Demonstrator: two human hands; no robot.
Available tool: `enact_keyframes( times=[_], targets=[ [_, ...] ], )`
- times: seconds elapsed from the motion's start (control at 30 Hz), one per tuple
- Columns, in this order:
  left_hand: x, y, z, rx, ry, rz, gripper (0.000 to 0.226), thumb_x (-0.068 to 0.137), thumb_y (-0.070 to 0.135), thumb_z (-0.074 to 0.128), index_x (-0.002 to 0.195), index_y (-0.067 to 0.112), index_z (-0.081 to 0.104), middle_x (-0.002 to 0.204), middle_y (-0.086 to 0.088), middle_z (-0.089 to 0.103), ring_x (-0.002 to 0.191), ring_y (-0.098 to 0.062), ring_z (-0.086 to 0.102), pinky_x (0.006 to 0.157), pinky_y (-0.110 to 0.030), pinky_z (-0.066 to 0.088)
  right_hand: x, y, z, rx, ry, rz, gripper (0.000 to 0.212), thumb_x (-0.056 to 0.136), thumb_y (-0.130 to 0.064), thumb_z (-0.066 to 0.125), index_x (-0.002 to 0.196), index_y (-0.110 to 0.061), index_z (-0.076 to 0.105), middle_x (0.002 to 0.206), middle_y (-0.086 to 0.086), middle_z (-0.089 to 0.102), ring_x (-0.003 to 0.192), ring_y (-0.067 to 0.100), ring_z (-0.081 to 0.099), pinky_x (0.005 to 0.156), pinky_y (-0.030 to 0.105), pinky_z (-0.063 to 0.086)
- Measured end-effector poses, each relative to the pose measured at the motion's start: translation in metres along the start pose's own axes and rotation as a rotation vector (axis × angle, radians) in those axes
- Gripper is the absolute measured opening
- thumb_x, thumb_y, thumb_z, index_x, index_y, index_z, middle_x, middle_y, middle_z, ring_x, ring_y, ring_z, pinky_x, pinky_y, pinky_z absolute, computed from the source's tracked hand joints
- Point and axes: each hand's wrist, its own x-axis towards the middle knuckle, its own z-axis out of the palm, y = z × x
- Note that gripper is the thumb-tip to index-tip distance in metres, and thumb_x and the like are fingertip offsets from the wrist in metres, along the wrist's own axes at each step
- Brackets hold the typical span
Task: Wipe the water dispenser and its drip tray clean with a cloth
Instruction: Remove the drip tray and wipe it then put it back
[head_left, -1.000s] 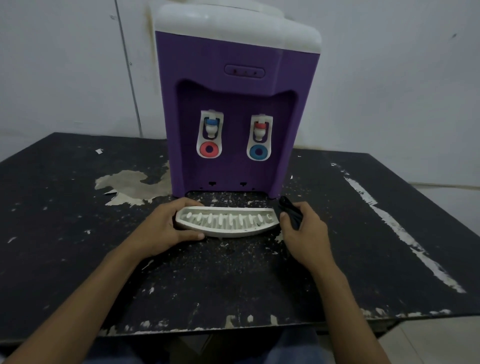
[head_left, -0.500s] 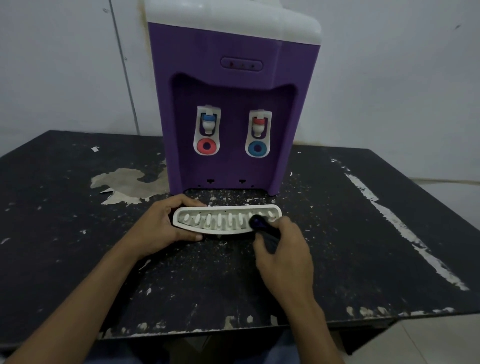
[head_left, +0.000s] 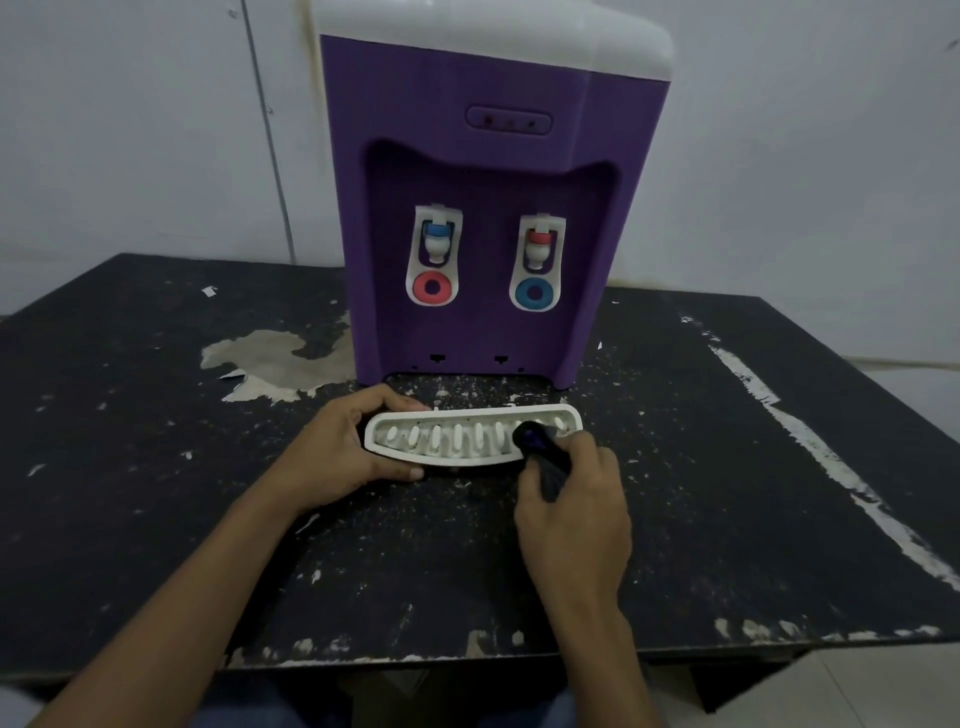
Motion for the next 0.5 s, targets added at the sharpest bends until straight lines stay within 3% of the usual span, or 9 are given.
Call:
enact_keyframes(
  times=[0.17,0.3,0.37,0.5],
  targets=[
    [-0.001,-0.001,-0.002,0.005,-0.004,0.023,0.055,0.058,0.002,0.094,0.102,0.026,0.070,0.116,0.015,0.071,0.105,-0.008,0.069,0.094,-0.029,0.056,-0.005,-0.009,0.009,-0.005,-0.185,-0.280,0.028,0.091,-0.030,0.066,0.117,-0.031,0.059,0.109,-0.015,0.052,0.079,0.005,0.055,0.065,0.025,0.049],
    [-0.001,0.002,0.000,0.013,-0.006,0.021,0.054,0.058,0.005,0.095,0.094,0.035,0.069,0.116,0.019,0.070,0.106,-0.004,0.068,0.092,-0.024,0.055,0.014,0.007,0.000,0.065,0.007,-0.035,0.026,0.089,-0.023,0.068,0.115,-0.026,0.062,0.106,-0.007,0.056,0.074,-0.004,0.049,0.061,0.009,0.036],
    [-0.001,0.002,0.001,0.028,-0.002,0.030,0.053,0.059,0.005,0.095,0.093,0.035,0.068,0.115,0.019,0.070,0.105,-0.004,0.069,0.091,-0.020,0.055,0.015,0.003,0.005,0.037,0.041,-0.029,0.026,0.090,-0.021,0.068,0.115,-0.023,0.062,0.108,-0.005,0.055,0.074,-0.003,0.050,0.060,0.007,0.036],
    [0.000,0.001,0.000,0.031,-0.009,0.050,0.051,0.060,0.003,0.095,0.095,0.030,0.069,0.111,0.008,0.073,0.099,-0.014,0.071,0.085,-0.030,0.058,-0.008,-0.028,0.028,0.028,-0.153,-0.337,0.031,0.089,-0.023,0.067,0.119,-0.026,0.060,0.114,-0.006,0.051,0.084,0.013,0.059,0.068,0.027,0.053]
  ],
)
